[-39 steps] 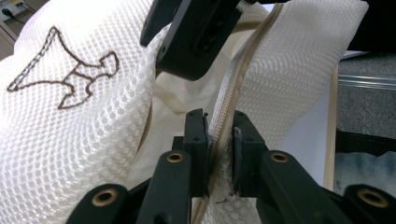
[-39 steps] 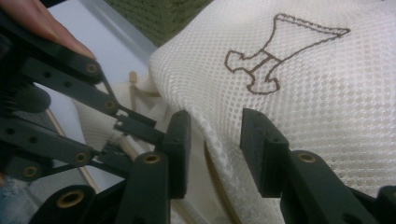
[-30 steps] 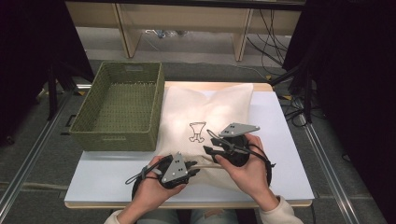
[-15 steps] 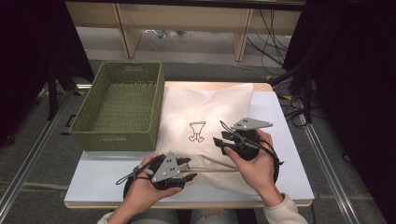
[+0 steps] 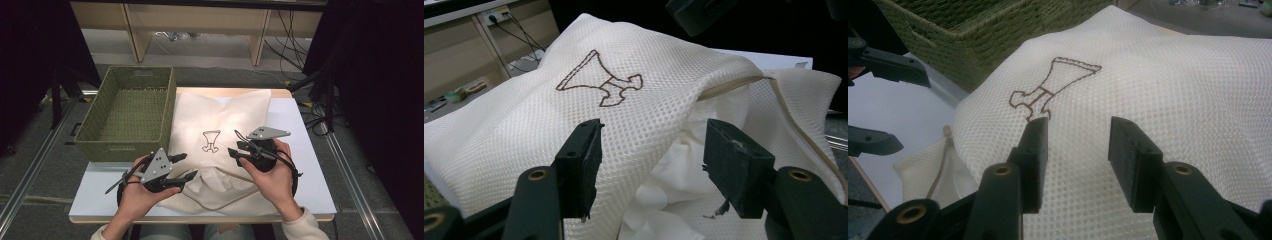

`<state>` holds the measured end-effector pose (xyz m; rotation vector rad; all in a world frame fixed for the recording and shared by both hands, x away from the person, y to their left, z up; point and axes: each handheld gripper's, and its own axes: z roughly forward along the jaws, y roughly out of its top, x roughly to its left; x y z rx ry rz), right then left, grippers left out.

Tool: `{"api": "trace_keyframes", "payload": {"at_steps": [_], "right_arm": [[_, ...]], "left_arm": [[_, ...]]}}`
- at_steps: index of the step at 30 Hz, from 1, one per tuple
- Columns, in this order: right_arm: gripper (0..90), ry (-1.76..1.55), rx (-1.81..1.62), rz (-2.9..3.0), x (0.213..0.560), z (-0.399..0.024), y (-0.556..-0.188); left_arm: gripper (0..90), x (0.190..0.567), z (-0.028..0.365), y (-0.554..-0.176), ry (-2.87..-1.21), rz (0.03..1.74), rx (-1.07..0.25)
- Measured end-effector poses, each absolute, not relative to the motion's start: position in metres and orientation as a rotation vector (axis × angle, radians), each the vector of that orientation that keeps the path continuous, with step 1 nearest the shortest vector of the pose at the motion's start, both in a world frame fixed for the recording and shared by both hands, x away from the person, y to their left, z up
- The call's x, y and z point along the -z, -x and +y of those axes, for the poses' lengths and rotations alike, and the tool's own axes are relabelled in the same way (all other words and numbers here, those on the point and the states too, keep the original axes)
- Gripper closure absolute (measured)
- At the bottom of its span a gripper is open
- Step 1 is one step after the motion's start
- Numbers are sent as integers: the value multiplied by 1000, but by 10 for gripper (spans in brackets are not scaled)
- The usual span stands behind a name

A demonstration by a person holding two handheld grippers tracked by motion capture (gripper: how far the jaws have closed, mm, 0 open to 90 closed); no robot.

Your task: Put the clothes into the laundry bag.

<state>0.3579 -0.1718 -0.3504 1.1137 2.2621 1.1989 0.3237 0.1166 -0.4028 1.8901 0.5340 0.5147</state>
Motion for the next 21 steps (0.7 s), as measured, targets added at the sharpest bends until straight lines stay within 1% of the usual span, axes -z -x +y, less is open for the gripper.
{"api": "trace_keyframes", "payload": {"at_steps": [8, 11, 16, 21], "right_arm": [[604, -1115, -1188, 2269, 350, -174, -358], [605, -1093, -1189, 2271, 351, -175, -359], [603, -1096, -1185, 2256, 351, -180, -361], [601, -1112, -1195, 2244, 350, -187, -363]], "left_arm": [[385, 403, 127, -327, -1875, 578, -544], [358, 405, 134, -328, -1870, 612, -563], [337, 405, 151, -330, -1849, 664, -600], [320, 403, 160, -333, -1829, 690, -622]]}}
